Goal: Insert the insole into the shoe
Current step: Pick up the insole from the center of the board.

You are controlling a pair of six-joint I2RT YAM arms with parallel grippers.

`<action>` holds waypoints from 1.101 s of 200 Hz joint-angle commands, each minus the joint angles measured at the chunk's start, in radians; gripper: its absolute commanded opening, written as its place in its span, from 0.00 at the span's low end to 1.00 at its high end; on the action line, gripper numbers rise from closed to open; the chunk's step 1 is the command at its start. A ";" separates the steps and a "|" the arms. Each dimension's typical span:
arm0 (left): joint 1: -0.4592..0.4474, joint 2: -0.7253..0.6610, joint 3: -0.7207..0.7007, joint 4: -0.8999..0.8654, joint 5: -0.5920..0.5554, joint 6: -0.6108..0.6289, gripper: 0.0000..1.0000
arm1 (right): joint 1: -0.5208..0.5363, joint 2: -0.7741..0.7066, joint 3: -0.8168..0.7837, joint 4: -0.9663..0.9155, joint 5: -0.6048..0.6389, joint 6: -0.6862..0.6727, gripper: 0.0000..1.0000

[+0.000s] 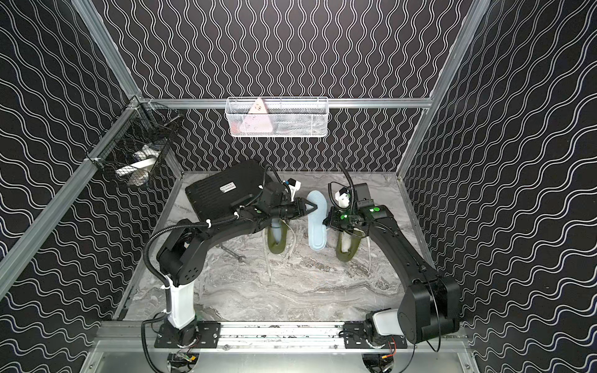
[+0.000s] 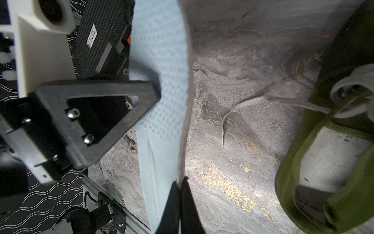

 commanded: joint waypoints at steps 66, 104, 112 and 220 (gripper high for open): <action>-0.002 -0.095 -0.130 0.209 -0.138 -0.185 0.00 | 0.001 -0.056 -0.072 0.131 0.050 -0.136 0.98; -0.014 -0.127 -0.118 0.072 -0.247 -0.314 0.00 | 0.040 -0.132 -0.182 0.297 0.098 -0.082 1.00; -0.015 -0.128 -0.134 0.094 -0.261 -0.359 0.00 | 0.056 -0.133 -0.188 0.308 0.104 -0.087 1.00; -0.045 -0.135 -0.220 0.176 -0.281 -0.592 0.00 | 0.204 -0.092 -0.184 0.334 0.256 -0.168 1.00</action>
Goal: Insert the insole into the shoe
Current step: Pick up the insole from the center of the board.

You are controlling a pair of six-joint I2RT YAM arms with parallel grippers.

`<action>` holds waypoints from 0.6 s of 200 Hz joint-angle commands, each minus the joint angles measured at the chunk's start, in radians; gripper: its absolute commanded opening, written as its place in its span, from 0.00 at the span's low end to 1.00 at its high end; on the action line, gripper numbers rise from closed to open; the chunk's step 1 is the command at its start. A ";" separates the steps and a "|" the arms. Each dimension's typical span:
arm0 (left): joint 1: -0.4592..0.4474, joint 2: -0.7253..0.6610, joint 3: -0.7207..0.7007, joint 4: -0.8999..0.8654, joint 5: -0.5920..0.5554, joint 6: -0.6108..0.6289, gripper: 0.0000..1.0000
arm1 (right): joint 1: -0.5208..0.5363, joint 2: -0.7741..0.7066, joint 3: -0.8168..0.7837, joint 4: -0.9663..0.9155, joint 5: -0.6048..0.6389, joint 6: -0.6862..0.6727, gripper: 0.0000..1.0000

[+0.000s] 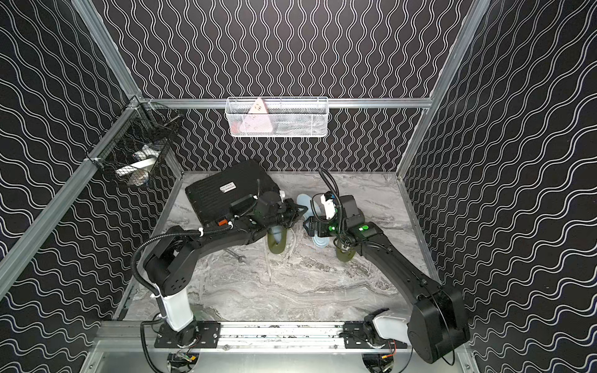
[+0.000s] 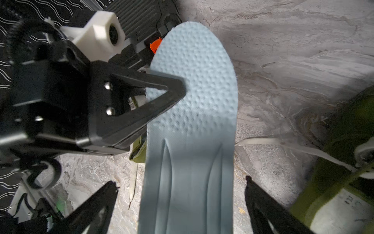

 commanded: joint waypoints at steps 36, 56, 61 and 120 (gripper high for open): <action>-0.003 -0.025 -0.027 0.049 -0.020 -0.048 0.00 | 0.054 0.050 0.032 0.024 0.080 -0.066 1.00; -0.002 -0.028 -0.029 0.043 -0.022 -0.051 0.00 | 0.064 0.075 0.051 0.005 0.116 -0.081 0.98; -0.003 -0.027 -0.030 0.043 -0.023 -0.054 0.00 | 0.065 0.080 0.055 -0.001 0.131 -0.081 0.97; -0.004 -0.027 -0.055 0.068 -0.031 -0.087 0.00 | 0.070 0.096 0.064 -0.018 0.162 -0.089 0.77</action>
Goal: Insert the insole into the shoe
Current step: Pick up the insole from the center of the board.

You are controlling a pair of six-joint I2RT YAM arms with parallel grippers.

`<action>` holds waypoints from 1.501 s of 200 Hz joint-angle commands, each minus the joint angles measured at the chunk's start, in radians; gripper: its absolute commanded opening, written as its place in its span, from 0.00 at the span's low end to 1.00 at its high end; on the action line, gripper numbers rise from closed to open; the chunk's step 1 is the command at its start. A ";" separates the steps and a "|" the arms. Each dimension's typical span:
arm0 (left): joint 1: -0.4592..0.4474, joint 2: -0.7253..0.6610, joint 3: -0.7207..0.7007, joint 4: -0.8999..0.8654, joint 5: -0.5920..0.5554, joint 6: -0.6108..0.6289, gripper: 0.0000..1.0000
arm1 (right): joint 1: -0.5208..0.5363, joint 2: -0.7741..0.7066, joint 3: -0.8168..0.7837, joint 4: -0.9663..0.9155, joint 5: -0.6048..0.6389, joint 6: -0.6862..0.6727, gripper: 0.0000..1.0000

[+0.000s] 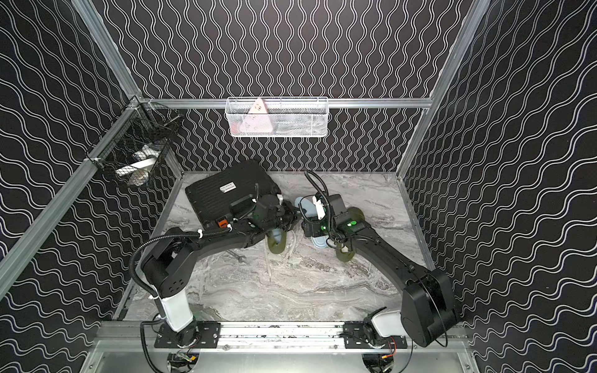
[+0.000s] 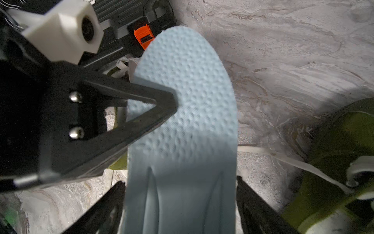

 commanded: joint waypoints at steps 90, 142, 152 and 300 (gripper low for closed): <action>-0.001 -0.013 -0.024 0.070 -0.014 -0.043 0.00 | 0.002 0.022 0.008 -0.030 -0.039 -0.005 0.93; -0.002 -0.012 -0.036 0.087 -0.011 -0.059 0.00 | 0.002 0.029 0.018 -0.044 -0.037 -0.015 0.76; -0.001 -0.015 -0.035 0.083 -0.009 -0.055 0.00 | 0.002 0.032 0.026 -0.056 -0.037 -0.016 0.72; -0.002 -0.134 0.119 -0.356 -0.136 0.426 0.59 | -0.115 -0.027 0.064 -0.279 0.042 0.121 0.36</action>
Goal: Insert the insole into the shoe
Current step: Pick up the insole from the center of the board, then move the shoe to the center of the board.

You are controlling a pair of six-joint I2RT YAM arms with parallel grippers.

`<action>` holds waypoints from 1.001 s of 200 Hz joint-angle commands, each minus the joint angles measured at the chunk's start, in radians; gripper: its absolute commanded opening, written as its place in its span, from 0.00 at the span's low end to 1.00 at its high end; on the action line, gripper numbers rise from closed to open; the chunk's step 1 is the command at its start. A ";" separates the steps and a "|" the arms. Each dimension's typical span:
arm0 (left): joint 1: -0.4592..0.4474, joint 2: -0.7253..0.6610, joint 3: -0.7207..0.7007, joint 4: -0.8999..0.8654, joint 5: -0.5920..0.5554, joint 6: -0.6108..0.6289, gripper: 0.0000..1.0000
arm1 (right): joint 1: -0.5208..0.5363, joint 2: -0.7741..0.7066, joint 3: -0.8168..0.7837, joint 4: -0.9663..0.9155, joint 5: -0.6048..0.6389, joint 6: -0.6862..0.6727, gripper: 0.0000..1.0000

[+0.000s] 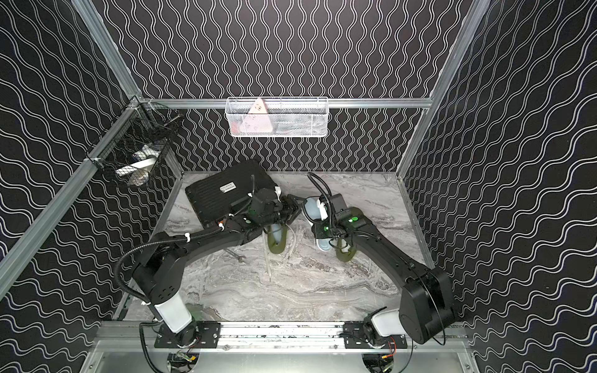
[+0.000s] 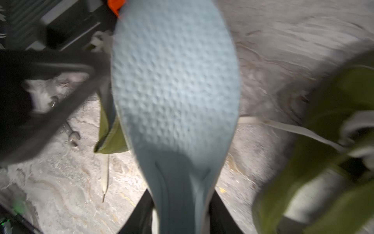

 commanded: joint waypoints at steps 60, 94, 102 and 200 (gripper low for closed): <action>-0.075 0.104 0.270 -0.551 -0.168 0.679 0.61 | -0.296 -0.088 0.063 -0.199 0.051 0.040 0.31; -0.161 0.294 0.508 -0.669 -0.160 0.792 0.63 | -0.426 -0.093 0.113 -0.222 -0.008 0.030 0.31; -0.177 0.333 0.558 -0.681 -0.153 0.808 0.63 | -0.445 -0.091 0.120 -0.229 -0.017 0.028 0.31; -0.221 0.689 0.948 -0.721 -0.020 0.876 0.55 | -0.533 -0.113 0.126 -0.283 -0.096 -0.007 0.29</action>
